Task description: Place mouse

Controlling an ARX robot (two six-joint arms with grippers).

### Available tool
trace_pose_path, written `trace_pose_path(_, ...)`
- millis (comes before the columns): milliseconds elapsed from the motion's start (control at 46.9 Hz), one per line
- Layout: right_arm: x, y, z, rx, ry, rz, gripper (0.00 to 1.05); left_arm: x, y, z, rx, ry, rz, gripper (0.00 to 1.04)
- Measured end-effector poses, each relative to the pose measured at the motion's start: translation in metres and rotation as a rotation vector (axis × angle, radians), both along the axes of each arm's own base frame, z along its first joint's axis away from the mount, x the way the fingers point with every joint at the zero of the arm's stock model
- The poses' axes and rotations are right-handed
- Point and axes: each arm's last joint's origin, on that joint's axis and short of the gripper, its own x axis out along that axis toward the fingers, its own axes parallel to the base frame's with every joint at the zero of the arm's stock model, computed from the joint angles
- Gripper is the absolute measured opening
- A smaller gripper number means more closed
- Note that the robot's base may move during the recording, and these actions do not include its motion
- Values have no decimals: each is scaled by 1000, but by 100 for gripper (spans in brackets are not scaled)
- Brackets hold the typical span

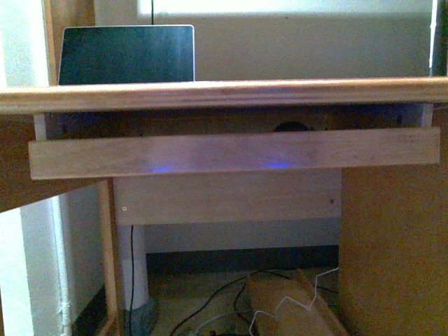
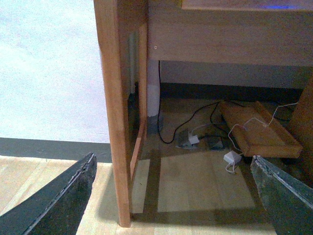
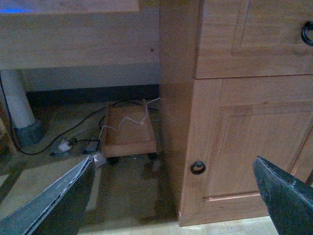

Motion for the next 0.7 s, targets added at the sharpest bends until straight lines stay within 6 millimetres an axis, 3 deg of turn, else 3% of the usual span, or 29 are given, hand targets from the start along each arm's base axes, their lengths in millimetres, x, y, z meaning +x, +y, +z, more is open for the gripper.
trace_pose_path(703, 0, 0, 0, 0, 0, 0, 97, 0, 0, 0, 0, 0, 0, 97)
